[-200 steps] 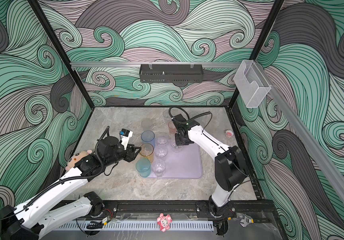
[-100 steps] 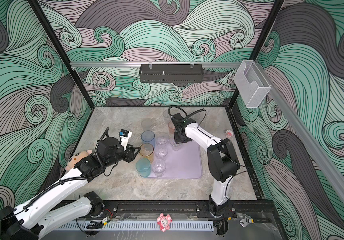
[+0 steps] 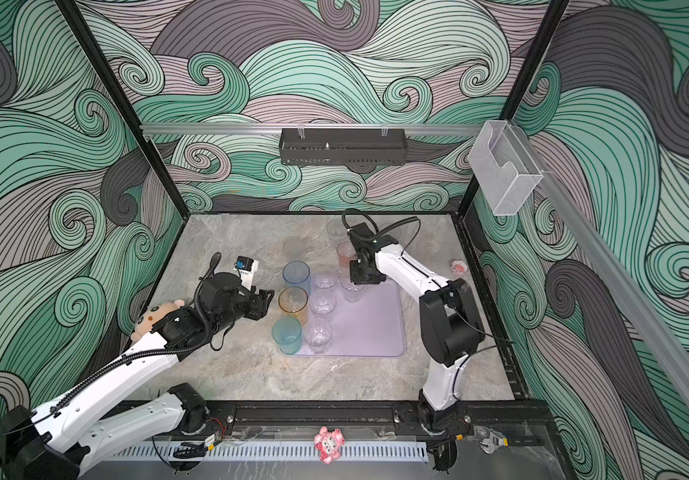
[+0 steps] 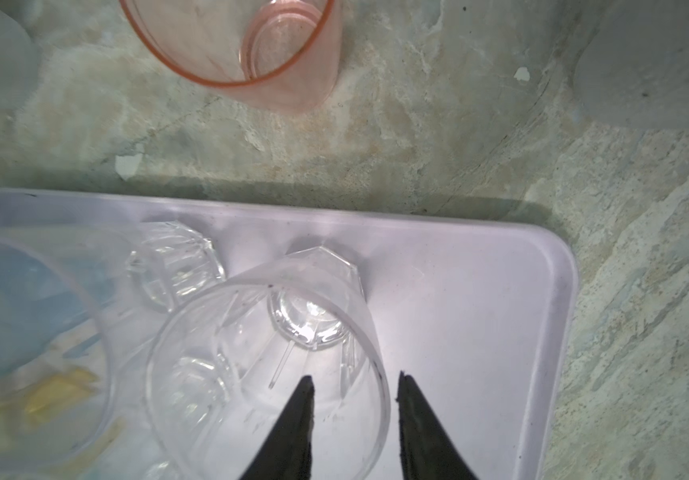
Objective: Place the glasses into the tray
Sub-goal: 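Draw the right gripper back to another clear glass beyond the tray, then lower the right gripper around the clear glass and close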
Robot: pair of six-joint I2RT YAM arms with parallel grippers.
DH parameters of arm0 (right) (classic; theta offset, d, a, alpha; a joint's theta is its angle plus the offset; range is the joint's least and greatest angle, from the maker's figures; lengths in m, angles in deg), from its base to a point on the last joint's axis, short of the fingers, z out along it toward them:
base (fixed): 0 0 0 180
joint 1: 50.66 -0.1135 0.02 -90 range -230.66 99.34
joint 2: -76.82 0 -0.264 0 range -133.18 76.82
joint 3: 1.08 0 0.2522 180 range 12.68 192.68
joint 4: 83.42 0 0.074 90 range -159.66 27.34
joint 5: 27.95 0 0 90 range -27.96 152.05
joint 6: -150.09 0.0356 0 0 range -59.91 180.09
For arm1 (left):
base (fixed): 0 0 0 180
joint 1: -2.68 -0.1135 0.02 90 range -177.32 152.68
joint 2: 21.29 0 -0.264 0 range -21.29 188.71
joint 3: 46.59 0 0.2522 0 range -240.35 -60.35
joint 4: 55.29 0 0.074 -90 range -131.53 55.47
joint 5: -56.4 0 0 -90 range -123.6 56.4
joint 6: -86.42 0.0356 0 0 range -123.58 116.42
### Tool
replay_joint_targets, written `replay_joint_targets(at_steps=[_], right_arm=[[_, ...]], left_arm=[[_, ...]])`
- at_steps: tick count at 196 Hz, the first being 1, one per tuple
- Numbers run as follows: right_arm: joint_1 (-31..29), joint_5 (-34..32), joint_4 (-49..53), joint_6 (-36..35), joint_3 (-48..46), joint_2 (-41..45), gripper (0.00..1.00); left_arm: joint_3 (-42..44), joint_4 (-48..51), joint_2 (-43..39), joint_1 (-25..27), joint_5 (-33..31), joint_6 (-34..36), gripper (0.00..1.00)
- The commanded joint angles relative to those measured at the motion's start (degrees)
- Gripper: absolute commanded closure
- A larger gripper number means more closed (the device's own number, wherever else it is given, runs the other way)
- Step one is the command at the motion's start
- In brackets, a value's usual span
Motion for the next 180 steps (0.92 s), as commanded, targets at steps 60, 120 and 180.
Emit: replay_joint_targets(at_steps=[60,120,180], right_arm=[[9.73,1.99,-3.16,6.06,9.71,2.51,0.46],[15.19,-2.36,0.82,5.04,29.01,-14.62,0.42],[18.90,-3.03,4.70,3.73,41.51,-28.16,0.42]], left_arm=[[-18.75,13.39,15.77,-19.05,10.17,-3.43,0.43],[-13.74,2.54,20.72,-19.43,16.20,-7.71,0.44],[-7.10,-5.55,20.64,-19.35,18.18,-5.99,0.45]])
